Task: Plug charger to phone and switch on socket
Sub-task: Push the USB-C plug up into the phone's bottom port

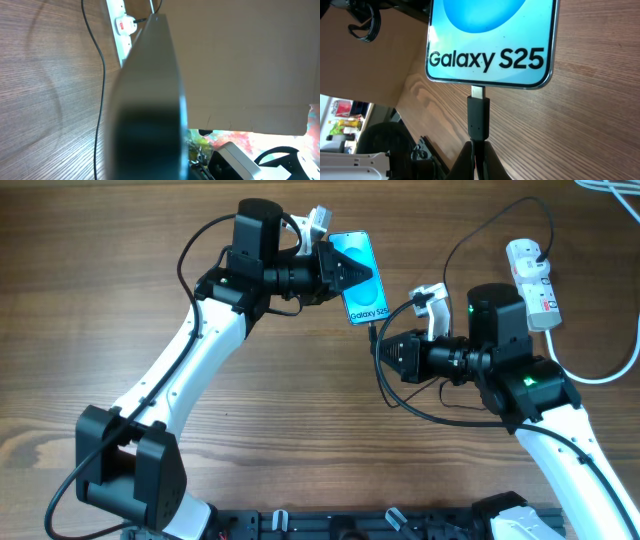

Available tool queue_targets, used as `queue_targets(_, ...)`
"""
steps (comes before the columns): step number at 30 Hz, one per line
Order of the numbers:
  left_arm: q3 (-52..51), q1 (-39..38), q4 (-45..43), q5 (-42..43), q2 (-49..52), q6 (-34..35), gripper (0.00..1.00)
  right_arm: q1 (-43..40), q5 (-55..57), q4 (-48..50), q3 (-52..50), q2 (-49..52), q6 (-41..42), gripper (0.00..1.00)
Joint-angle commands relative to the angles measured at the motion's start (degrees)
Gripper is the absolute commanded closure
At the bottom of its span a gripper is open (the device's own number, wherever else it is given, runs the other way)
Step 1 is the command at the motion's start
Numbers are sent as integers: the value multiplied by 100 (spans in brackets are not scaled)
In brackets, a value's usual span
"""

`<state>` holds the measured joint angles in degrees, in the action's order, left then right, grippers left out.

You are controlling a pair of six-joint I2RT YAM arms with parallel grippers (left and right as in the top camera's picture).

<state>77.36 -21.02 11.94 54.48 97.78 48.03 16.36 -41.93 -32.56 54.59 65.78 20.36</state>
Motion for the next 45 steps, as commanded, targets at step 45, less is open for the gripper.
queue_targets(45, 52, -140, -81, 317, -140, -588, 96, 17, -131, -101, 70, 39, 83, 96)
